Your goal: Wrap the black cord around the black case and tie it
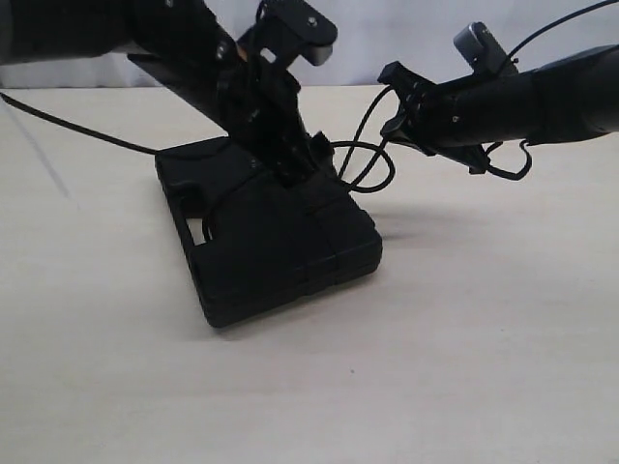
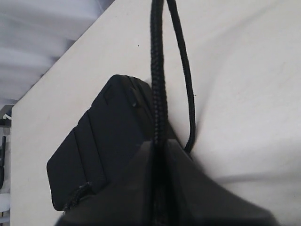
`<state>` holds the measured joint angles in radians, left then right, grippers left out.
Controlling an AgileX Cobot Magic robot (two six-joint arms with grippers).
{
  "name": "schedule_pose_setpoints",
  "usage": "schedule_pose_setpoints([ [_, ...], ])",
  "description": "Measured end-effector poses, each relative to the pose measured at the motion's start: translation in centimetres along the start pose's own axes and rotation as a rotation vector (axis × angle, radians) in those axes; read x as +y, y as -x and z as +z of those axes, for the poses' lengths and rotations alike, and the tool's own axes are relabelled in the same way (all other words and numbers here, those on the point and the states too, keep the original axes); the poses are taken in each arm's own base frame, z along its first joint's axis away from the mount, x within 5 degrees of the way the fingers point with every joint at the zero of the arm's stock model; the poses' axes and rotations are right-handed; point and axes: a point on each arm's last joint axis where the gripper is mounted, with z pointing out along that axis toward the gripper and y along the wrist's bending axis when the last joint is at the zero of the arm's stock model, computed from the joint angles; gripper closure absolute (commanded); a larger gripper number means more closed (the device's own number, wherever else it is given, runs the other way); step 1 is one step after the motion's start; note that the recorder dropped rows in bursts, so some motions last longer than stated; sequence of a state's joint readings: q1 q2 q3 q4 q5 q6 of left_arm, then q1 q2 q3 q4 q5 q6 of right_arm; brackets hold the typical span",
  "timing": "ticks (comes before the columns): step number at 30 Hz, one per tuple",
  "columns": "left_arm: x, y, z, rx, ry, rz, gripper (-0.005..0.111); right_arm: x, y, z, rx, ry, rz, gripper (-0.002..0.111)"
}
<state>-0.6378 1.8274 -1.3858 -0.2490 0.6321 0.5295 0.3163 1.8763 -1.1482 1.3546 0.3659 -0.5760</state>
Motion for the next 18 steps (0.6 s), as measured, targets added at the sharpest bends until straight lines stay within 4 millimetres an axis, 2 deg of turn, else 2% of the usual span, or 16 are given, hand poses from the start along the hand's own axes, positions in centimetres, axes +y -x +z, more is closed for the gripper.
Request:
schedule_pose_setpoints([
  [6,-1.7,-0.4,2.1,0.086,0.022,-0.031,0.040,0.0,0.0,0.0,0.000,0.000,0.000,0.104],
  [13,-1.5,-1.7,5.8,0.138,0.028,-0.090,0.040,0.0,0.0,0.0,0.000,0.000,-0.002,0.104],
  [18,-1.3,-1.2,6.3,0.067,0.044,-0.111,0.040,0.0,0.0,0.0,0.000,0.000,-0.005,0.104],
])
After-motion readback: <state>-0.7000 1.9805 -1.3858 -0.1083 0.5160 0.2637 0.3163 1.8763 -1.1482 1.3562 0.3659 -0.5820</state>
